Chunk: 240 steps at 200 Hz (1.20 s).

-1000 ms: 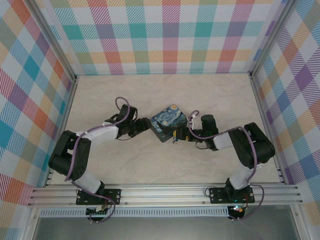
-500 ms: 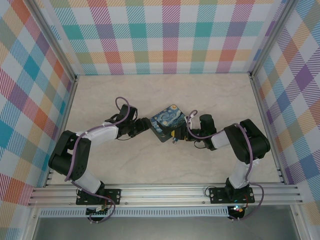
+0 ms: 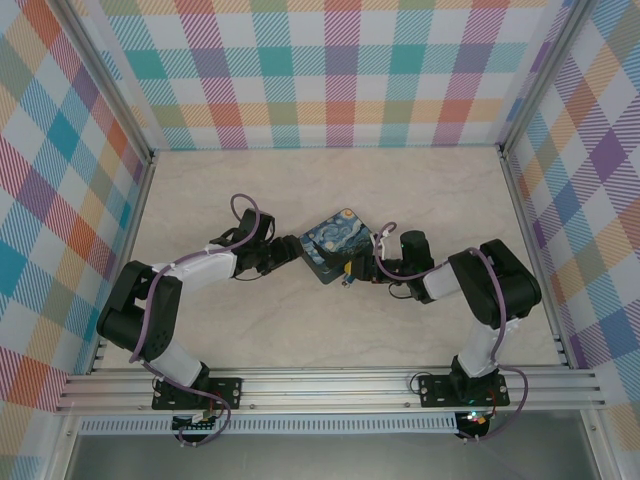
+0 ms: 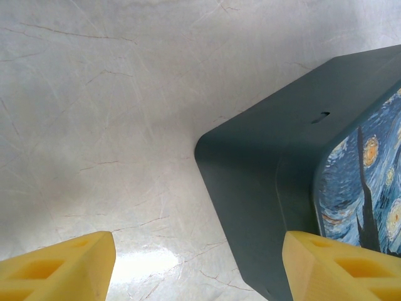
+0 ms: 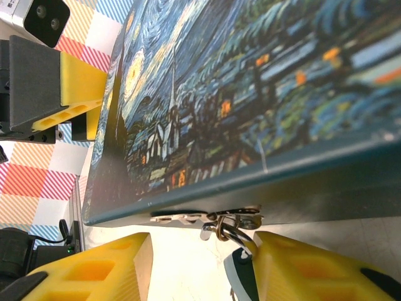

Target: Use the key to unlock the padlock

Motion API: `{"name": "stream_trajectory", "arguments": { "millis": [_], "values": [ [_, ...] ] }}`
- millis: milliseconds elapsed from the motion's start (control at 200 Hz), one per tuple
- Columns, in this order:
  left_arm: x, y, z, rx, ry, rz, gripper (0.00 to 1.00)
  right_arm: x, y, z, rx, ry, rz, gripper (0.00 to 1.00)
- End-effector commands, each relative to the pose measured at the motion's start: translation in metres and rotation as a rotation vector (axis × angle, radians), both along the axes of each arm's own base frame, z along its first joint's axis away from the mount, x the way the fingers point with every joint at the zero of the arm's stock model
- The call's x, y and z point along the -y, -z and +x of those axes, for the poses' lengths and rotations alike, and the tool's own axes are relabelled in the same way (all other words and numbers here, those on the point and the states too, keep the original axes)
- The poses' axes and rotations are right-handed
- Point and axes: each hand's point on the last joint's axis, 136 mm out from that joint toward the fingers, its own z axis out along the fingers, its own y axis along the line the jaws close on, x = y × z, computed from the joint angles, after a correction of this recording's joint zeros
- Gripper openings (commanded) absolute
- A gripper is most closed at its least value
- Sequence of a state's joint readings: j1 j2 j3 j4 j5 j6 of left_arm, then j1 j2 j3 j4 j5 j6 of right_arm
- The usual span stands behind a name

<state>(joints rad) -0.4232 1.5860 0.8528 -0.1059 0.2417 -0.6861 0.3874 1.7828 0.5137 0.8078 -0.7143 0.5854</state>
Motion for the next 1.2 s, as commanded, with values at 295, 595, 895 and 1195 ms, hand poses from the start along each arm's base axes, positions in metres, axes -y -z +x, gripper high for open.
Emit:
{"name": "stream_trajectory", "arguments": {
  "millis": [295,595,895,1195],
  "values": [
    [-0.002,-0.002,-0.005,0.005,0.012,0.017,0.71,-0.001,-0.007,-0.005,0.048,-0.021,0.001,0.29],
    [-0.003,-0.001,-0.005,0.002,0.012,0.019,0.71,0.002,-0.002,-0.003,0.032,-0.004,-0.022,0.13],
    [-0.004,-0.003,-0.006,0.005,0.01,0.019,0.71,0.006,0.001,0.0,0.022,0.026,-0.041,0.03],
    [-0.008,-0.002,-0.012,0.001,0.002,0.025,0.71,0.01,-0.003,0.005,0.013,0.084,-0.042,0.01]
  ]
}}
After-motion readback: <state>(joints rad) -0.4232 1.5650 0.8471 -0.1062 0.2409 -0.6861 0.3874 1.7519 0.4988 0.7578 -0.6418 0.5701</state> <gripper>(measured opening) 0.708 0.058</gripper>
